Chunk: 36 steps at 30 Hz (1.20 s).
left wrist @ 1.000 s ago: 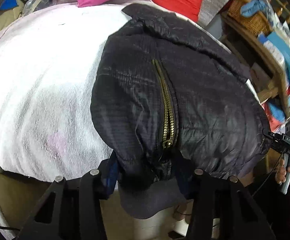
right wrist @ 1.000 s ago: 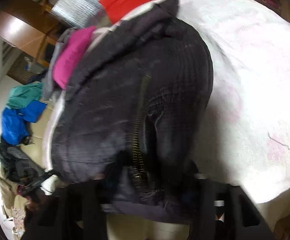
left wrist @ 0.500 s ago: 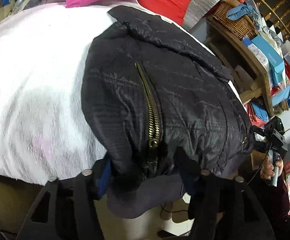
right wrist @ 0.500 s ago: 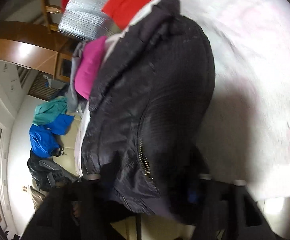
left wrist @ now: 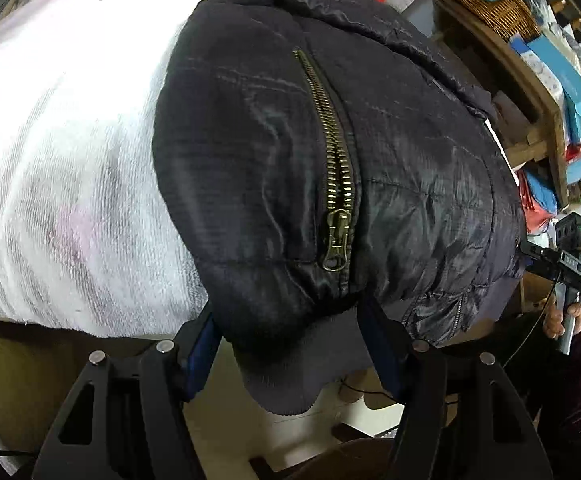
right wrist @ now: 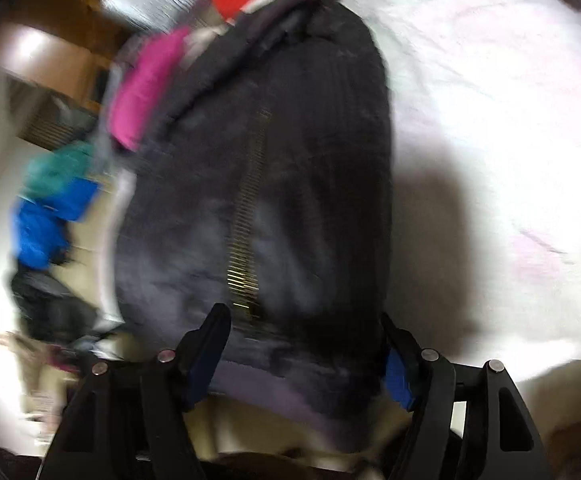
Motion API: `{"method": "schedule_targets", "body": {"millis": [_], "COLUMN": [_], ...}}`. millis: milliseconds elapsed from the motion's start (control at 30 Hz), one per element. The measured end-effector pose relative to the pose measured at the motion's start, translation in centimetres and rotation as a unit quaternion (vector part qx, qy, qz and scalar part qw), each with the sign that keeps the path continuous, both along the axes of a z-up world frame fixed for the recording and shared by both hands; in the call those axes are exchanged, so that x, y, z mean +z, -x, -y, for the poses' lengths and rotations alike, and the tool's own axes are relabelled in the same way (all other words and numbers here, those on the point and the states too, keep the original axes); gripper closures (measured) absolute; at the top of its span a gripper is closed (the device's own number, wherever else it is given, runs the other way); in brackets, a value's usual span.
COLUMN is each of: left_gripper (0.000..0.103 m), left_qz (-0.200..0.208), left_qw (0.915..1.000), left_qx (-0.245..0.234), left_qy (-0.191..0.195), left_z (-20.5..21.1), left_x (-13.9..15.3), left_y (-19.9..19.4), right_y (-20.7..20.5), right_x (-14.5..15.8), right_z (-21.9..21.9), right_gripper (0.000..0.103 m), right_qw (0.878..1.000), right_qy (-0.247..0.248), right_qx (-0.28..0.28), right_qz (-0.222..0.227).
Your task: Fold large clothes
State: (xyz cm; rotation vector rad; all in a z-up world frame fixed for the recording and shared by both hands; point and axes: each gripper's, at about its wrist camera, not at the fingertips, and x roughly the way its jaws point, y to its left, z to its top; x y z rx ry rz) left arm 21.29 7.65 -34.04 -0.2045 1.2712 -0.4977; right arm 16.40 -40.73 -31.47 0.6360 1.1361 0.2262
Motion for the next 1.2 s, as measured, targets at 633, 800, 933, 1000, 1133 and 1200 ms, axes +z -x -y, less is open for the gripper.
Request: {"method": "schedule_targets", "body": {"millis": [633, 800, 933, 1000, 1133, 1200], "left_gripper": [0.035, 0.035, 0.034, 0.032, 0.035, 0.045], "left_qz": [-0.007, -0.001, -0.004, -0.005, -0.006, -0.001], "left_qw": [0.9994, 0.9994, 0.9996, 0.9998, 0.9992, 0.9985], "left_qx": [0.02, 0.015, 0.008, 0.003, 0.012, 0.017], "left_qy": [0.028, 0.032, 0.025, 0.021, 0.038, 0.052], "left_z": [-0.5, -0.3, 0.1, 0.5, 0.2, -0.3], "left_x": [0.0, 0.2, 0.0, 0.0, 0.3, 0.9], "left_y": [-0.8, -0.5, -0.5, -0.4, -0.4, -0.4], "right_y": [1.5, 1.9, 1.6, 1.3, 2.3, 3.4], "right_x": [-2.8, -1.6, -2.1, -2.4, -0.3, 2.2], "right_z": [0.0, -4.7, -5.2, -5.6, -6.6, -7.1], "right_gripper": [0.029, 0.028, 0.028, 0.029, 0.081, 0.083], "right_qw": [0.998, 0.995, 0.996, 0.996, 0.997, 0.996], "right_qy": [-0.013, 0.021, 0.019, 0.026, 0.02, 0.007], "right_qx": [0.019, 0.093, 0.088, 0.086, 0.074, 0.067], "right_qz": [-0.064, -0.021, -0.023, -0.031, 0.005, 0.057]}}
